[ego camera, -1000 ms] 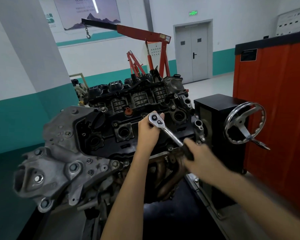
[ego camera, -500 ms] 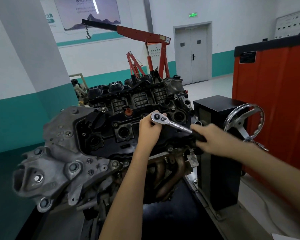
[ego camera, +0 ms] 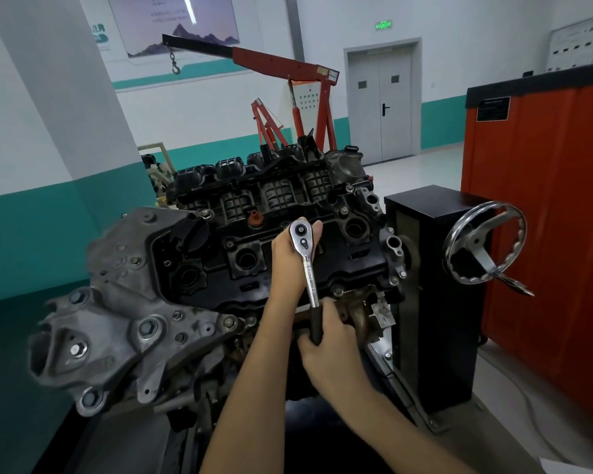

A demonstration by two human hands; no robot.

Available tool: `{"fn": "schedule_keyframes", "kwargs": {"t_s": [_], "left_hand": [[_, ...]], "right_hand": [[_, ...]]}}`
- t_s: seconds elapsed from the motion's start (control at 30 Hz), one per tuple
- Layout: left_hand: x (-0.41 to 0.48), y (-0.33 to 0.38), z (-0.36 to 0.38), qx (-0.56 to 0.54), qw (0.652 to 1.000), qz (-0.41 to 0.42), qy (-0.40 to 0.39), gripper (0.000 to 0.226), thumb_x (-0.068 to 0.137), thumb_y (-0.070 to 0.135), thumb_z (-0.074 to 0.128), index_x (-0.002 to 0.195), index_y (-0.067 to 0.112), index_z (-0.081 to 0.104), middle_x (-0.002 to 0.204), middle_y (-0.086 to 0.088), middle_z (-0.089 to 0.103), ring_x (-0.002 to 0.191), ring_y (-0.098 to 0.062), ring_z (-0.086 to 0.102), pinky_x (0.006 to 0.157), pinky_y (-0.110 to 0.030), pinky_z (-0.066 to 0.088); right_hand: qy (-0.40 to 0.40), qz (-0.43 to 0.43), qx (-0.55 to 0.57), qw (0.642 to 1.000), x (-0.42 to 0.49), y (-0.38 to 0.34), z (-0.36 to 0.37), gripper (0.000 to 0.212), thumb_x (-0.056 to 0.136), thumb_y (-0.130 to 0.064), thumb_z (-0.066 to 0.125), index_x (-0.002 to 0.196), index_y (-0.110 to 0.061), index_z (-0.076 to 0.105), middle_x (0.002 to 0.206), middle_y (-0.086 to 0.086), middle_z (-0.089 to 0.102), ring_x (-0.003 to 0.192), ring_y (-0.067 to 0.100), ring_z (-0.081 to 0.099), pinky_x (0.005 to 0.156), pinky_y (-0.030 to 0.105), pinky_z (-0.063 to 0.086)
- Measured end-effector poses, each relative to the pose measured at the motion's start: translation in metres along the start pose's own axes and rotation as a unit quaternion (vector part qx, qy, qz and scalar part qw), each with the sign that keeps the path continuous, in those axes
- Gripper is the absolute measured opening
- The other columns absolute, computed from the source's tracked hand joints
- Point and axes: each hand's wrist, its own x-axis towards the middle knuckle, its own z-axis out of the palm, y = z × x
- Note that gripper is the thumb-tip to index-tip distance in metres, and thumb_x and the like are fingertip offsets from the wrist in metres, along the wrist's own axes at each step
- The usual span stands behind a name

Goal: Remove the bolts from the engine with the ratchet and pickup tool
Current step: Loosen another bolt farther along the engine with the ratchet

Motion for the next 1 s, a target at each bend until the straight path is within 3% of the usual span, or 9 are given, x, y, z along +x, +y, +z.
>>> {"fn": "schedule_keyframes", "kwargs": {"t_s": [0.17, 0.33, 0.4, 0.53, 0.6, 0.67, 0.8, 0.9, 1.0], "left_hand": [[0.003, 0.000, -0.004, 0.014, 0.999, 0.022, -0.037, 0.053, 0.095, 0.016, 0.059, 0.051, 0.032, 0.035, 0.051, 0.015, 0.032, 0.054, -0.003, 0.028, 0.054, -0.017, 0.028], [0.004, -0.002, -0.002, 0.029, 0.999, 0.022, -0.028, 0.053, 0.093, 0.003, 0.053, 0.055, 0.040, 0.059, 0.058, 0.016, 0.048, 0.065, -0.007, 0.042, 0.064, -0.025, 0.033], [0.002, -0.004, -0.004, 0.005, 1.000, 0.008, -0.009, 0.051, 0.094, 0.005, 0.054, 0.060, 0.042, 0.063, 0.065, 0.016, 0.053, 0.071, -0.007, 0.046, 0.067, -0.021, 0.036], [-0.004, -0.003, 0.001, 0.004, 1.000, 0.024, -0.013, 0.051, 0.096, 0.019, 0.059, 0.051, 0.037, 0.043, 0.052, 0.017, 0.038, 0.055, -0.002, 0.032, 0.056, -0.015, 0.031], [-0.004, -0.002, 0.005, -0.005, 1.000, 0.021, -0.004, 0.053, 0.096, 0.018, 0.059, 0.051, 0.035, 0.037, 0.052, 0.015, 0.033, 0.055, -0.005, 0.029, 0.056, -0.019, 0.029], [-0.002, -0.002, 0.005, -0.010, 1.000, 0.013, 0.002, 0.054, 0.096, 0.014, 0.060, 0.054, 0.033, 0.031, 0.051, 0.015, 0.030, 0.055, -0.004, 0.025, 0.056, -0.020, 0.027], [0.003, -0.003, 0.000, -0.006, 1.000, -0.003, -0.008, 0.049, 0.094, 0.010, 0.061, 0.060, 0.022, 0.029, 0.050, 0.017, 0.028, 0.053, -0.002, 0.025, 0.055, -0.014, 0.027], [0.004, -0.005, -0.004, 0.019, 0.999, -0.001, -0.034, 0.050, 0.094, 0.014, 0.061, 0.053, 0.030, 0.038, 0.050, 0.017, 0.034, 0.053, -0.001, 0.031, 0.054, -0.013, 0.030], [0.007, 0.000, -0.004, 0.040, 0.997, 0.012, -0.070, 0.052, 0.093, 0.006, 0.058, 0.050, 0.036, 0.056, 0.051, 0.019, 0.048, 0.055, 0.002, 0.041, 0.058, -0.012, 0.035]], "right_hand": [[-0.115, -0.066, -0.218, 0.967, 0.037, 0.001, -0.094, 0.025, 0.081, -0.004, 0.058, 0.100, -0.018, 0.049, 0.071, 0.008, 0.056, 0.058, 0.022, 0.055, 0.052, 0.026, 0.045], [-0.138, -0.192, -0.512, 0.826, 0.100, -0.037, -0.166, 0.028, 0.086, -0.018, 0.059, 0.088, -0.032, 0.035, 0.065, -0.013, 0.044, 0.062, 0.015, 0.052, 0.052, 0.021, 0.031], [-0.113, -0.188, -0.504, 0.836, 0.095, -0.033, -0.157, 0.031, 0.085, -0.018, 0.060, 0.087, -0.033, 0.032, 0.065, -0.013, 0.041, 0.060, 0.014, 0.047, 0.049, 0.018, 0.027], [-0.069, -0.084, -0.245, 0.963, 0.034, 0.004, -0.102, 0.031, 0.081, -0.011, 0.061, 0.079, -0.028, 0.035, 0.064, 0.005, 0.052, 0.058, 0.025, 0.054, 0.053, 0.037, 0.046], [-0.025, -0.045, -0.120, 0.991, 0.012, 0.008, -0.063, 0.032, 0.080, -0.006, 0.060, 0.077, -0.029, 0.039, 0.062, 0.006, 0.050, 0.049, 0.008, 0.050, 0.048, 0.023, 0.043], [0.018, -0.018, -0.057, 0.998, 0.003, 0.007, -0.026, 0.029, 0.081, -0.003, 0.059, 0.085, -0.028, 0.047, 0.061, 0.000, 0.046, 0.049, 0.000, 0.049, 0.043, 0.011, 0.035], [-0.008, -0.005, -0.042, 0.999, 0.003, 0.003, -0.017, 0.026, 0.080, -0.001, 0.056, 0.104, -0.010, 0.050, 0.062, -0.001, 0.047, 0.049, 0.003, 0.049, 0.047, 0.012, 0.036], [-0.086, -0.049, -0.153, 0.983, 0.020, 0.004, -0.071, 0.027, 0.079, -0.001, 0.058, 0.104, -0.012, 0.052, 0.069, 0.013, 0.055, 0.058, 0.019, 0.052, 0.052, 0.023, 0.043], [-0.132, -0.109, -0.324, 0.930, 0.062, -0.007, -0.139, 0.026, 0.082, -0.005, 0.060, 0.103, -0.018, 0.052, 0.069, 0.002, 0.054, 0.058, 0.018, 0.056, 0.055, 0.027, 0.045]]}}
